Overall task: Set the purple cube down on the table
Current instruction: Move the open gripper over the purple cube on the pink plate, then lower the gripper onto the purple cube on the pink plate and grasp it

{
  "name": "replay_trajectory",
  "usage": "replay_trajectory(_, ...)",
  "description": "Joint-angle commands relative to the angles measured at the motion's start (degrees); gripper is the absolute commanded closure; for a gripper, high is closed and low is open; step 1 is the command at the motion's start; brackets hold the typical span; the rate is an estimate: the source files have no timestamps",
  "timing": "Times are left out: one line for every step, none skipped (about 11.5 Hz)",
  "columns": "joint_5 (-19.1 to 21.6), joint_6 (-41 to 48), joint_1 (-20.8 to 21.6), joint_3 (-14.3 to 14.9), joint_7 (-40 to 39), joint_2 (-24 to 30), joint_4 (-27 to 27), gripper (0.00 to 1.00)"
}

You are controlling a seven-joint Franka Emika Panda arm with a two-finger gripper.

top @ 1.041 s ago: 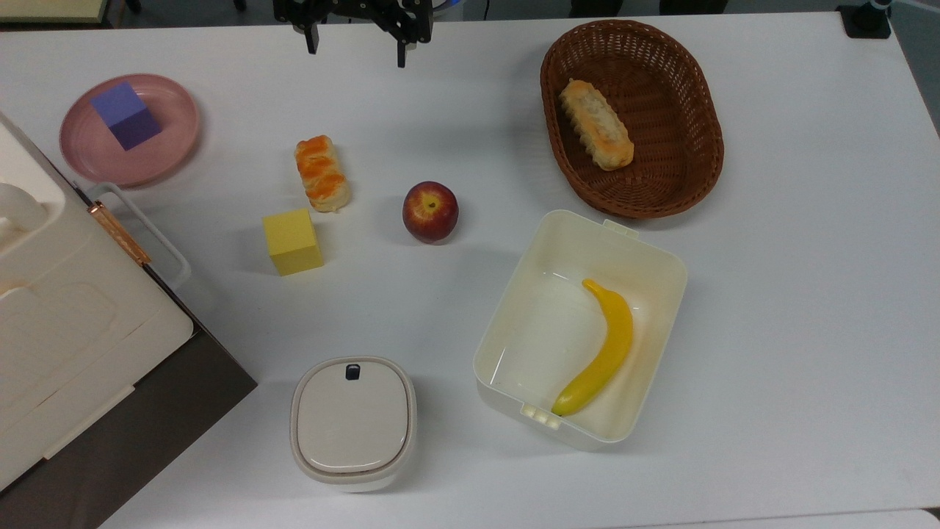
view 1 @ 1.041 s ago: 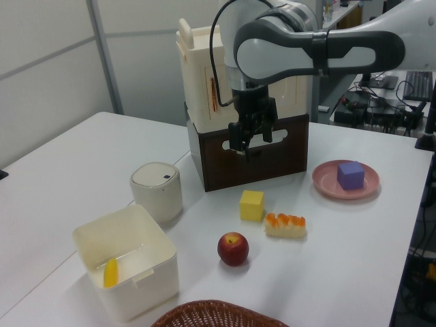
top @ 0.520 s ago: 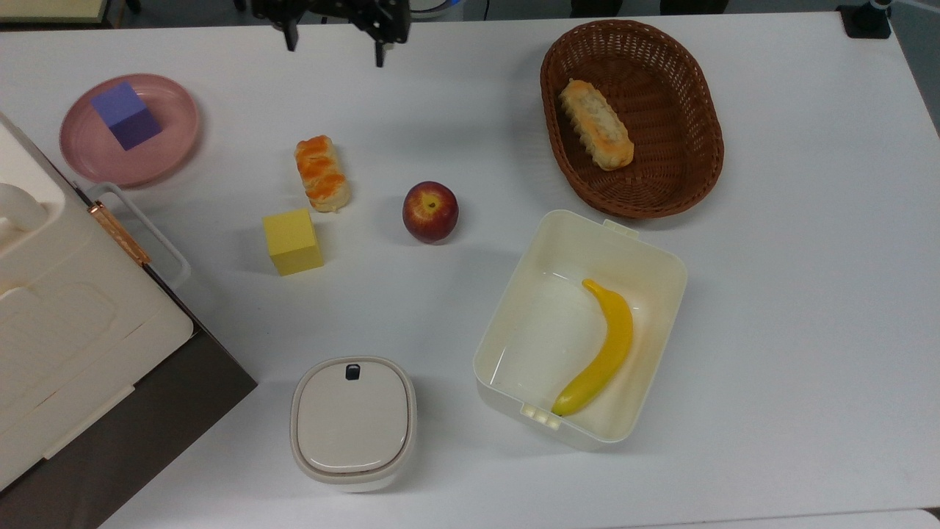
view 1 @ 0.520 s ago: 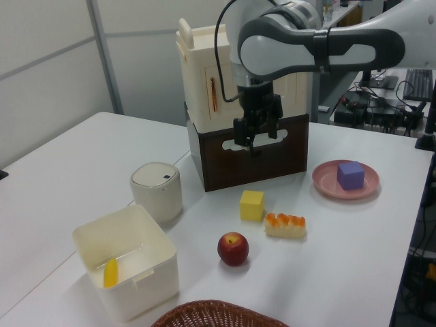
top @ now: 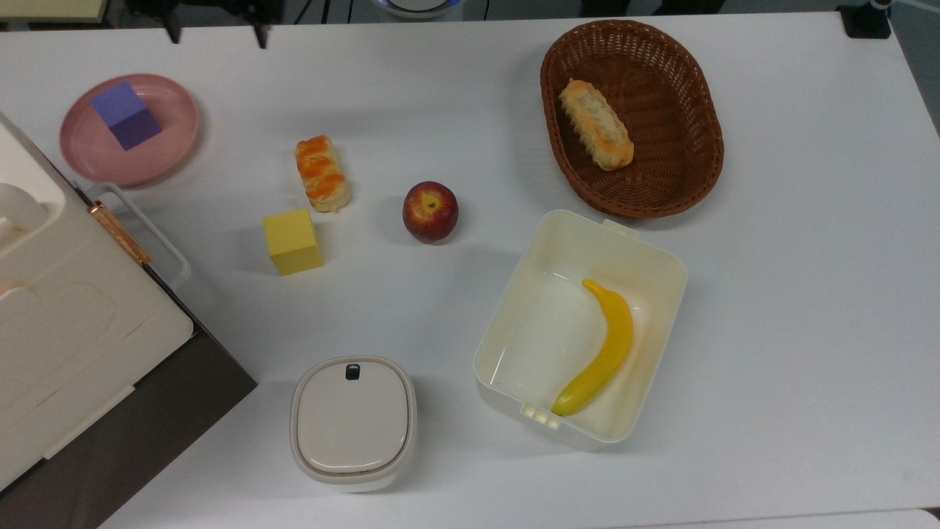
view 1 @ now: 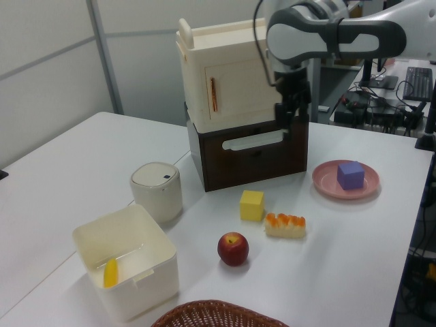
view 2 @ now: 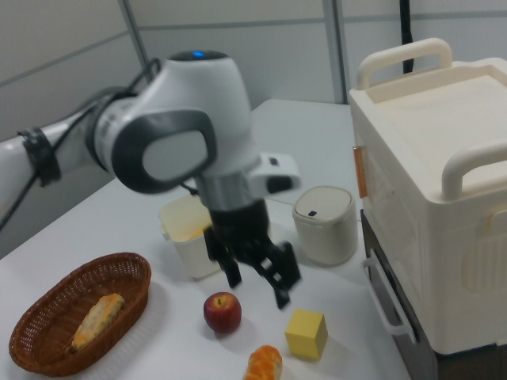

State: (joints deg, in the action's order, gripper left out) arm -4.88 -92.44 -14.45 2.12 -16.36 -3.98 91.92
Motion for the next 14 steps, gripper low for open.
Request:
replay_trajectory(-0.6,0.6,-7.1,-0.1,-14.3,-0.8,1.9,0.00)
replay_trajectory(-1.5,-0.3,-8.7,-0.1,-16.8,-2.2,2.0,0.00)
replay_trajectory(-3.2,-1.8,-10.1,-0.1,-19.0,-3.4,2.9,0.00)
replay_trajectory(-5.0,-5.0,-11.1,-0.1,-21.5,-4.1,4.2,0.00)
replay_trajectory(-6.4,-9.2,-12.5,-0.1,-24.0,-5.1,6.3,0.00)
replay_trajectory(-8.0,-12.9,-13.5,-0.1,-26.0,-5.9,8.7,0.00)
replay_trajectory(-10.4,-16.3,-14.3,-0.1,-27.2,-6.5,11.0,0.00)
replay_trajectory(-12.4,-19.5,-14.8,-0.1,-27.3,-7.5,13.4,0.00)
replay_trajectory(-14.1,-21.8,-15.1,-0.1,-27.3,-8.5,14.9,0.00)
replay_trajectory(-15.8,-23.4,-15.8,-0.1,-27.4,-9.8,15.5,0.00)
replay_trajectory(-17.4,-24.5,-16.1,-0.1,-27.3,-11.4,15.4,0.00)
replay_trajectory(-18.5,-26.0,-16.5,-0.1,-27.4,-12.6,15.4,0.00)
replay_trajectory(-18.7,-26.6,-16.8,-0.1,-27.4,-13.5,15.4,0.00)
replay_trajectory(-18.8,-27.3,-16.8,-0.1,-27.4,-14.4,15.4,0.00)
